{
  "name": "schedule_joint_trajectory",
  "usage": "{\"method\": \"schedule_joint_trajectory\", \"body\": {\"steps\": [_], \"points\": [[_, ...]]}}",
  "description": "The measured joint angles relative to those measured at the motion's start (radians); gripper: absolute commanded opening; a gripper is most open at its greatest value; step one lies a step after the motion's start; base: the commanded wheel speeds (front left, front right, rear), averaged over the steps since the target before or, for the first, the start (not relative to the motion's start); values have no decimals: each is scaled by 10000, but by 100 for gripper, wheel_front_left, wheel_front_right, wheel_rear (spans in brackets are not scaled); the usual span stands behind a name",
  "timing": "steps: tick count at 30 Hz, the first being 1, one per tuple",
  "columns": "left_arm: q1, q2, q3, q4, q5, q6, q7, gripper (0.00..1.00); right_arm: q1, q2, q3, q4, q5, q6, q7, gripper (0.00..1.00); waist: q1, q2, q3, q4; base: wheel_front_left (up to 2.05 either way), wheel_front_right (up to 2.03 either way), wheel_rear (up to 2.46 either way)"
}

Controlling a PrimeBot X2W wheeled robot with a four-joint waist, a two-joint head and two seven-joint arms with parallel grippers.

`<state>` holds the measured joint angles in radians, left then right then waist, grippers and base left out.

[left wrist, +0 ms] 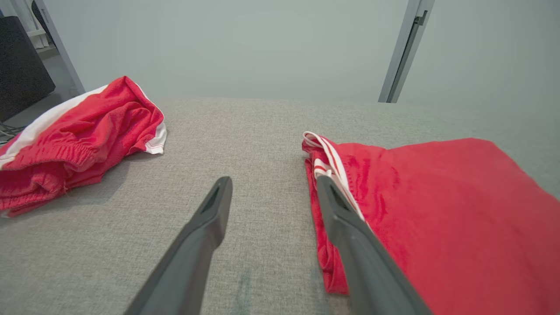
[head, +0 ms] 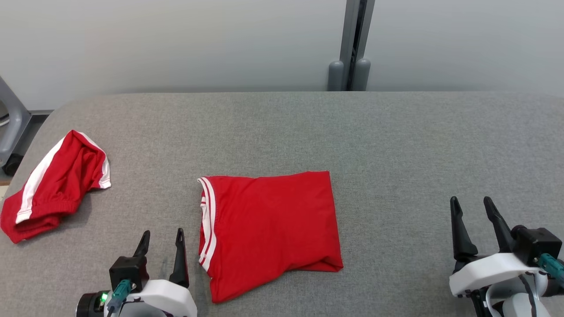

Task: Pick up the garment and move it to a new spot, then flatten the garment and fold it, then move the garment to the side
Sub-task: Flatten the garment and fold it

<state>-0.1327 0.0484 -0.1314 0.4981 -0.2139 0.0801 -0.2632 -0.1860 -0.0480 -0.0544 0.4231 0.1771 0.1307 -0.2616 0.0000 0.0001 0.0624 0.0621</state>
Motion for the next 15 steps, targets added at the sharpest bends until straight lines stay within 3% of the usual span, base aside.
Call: {"method": "schedule_joint_trajectory", "body": {"steps": [15], "points": [[761,2,523,-207,418,2,0,100,613,-2,349,-140,-19,0,0,100,0,0,-607,-375,0,0,0]]}}
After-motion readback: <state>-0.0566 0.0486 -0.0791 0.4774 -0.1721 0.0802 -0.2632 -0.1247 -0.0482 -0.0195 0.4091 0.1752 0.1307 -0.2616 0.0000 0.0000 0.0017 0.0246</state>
